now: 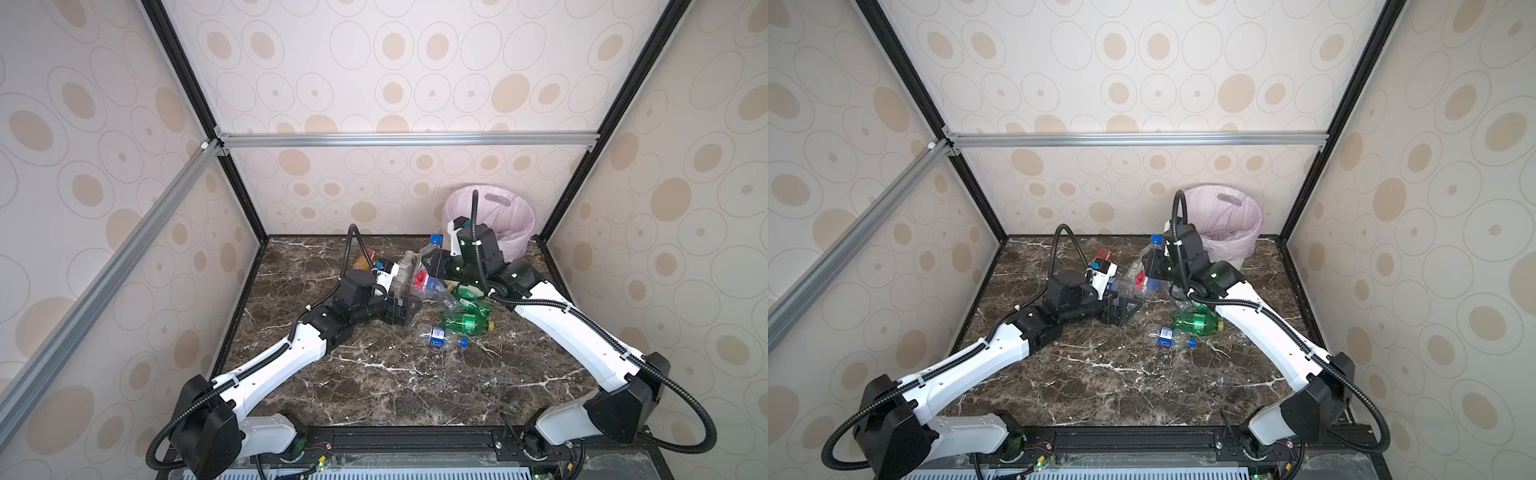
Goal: Throw the plastic bottles in the bin
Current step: 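Raise the FIJI bottle over the bin with the right gripper while the left releases, then open the right gripper above the bin to drop the FIJI bottle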
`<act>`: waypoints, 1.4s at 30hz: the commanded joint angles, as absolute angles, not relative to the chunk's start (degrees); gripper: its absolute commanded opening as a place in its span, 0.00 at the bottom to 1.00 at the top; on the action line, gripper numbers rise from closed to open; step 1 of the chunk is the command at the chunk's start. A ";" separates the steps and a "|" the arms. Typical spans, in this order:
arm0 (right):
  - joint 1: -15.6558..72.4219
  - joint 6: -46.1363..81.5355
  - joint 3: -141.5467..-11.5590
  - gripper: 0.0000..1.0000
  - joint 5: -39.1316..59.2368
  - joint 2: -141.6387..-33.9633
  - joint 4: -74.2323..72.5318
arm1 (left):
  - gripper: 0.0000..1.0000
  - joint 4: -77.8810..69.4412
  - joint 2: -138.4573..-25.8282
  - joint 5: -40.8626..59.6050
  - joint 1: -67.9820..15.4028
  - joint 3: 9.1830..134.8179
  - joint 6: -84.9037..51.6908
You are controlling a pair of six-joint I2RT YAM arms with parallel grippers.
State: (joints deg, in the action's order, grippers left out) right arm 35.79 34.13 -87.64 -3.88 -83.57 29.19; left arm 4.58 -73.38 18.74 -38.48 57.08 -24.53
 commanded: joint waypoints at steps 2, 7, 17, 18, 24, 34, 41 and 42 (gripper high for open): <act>33.82 28.36 -94.26 0.41 -8.18 -82.71 33.22 | 0.99 4.79 -76.29 17.89 -39.10 64.53 -21.20; 30.89 23.66 -101.14 0.41 -11.79 -82.53 35.20 | 0.99 5.67 -81.08 17.93 -40.33 73.70 -19.29; 28.87 9.77 -119.80 0.41 -23.93 -83.09 36.81 | 0.99 11.79 -93.19 15.64 -44.49 98.47 -15.27; 28.94 8.60 -121.22 0.40 -24.89 -82.98 36.47 | 0.99 12.25 -93.97 15.50 -44.77 100.03 -15.01; 28.66 1.83 -125.61 0.40 -29.31 -82.58 31.34 | 0.99 13.71 -97.13 15.30 -46.29 106.42 -13.80; 16.36 13.00 -135.26 0.59 -20.59 -103.91 45.72 | 0.99 14.06 -96.90 13.37 -46.40 104.34 -13.57; 16.39 15.12 -132.10 0.91 -18.46 -102.37 43.25 | 0.99 13.84 -94.23 11.37 -46.41 99.22 -12.91; 16.35 15.13 -132.10 0.93 -18.50 -102.01 43.39 | 0.99 13.81 -94.14 11.26 -46.36 98.86 -12.93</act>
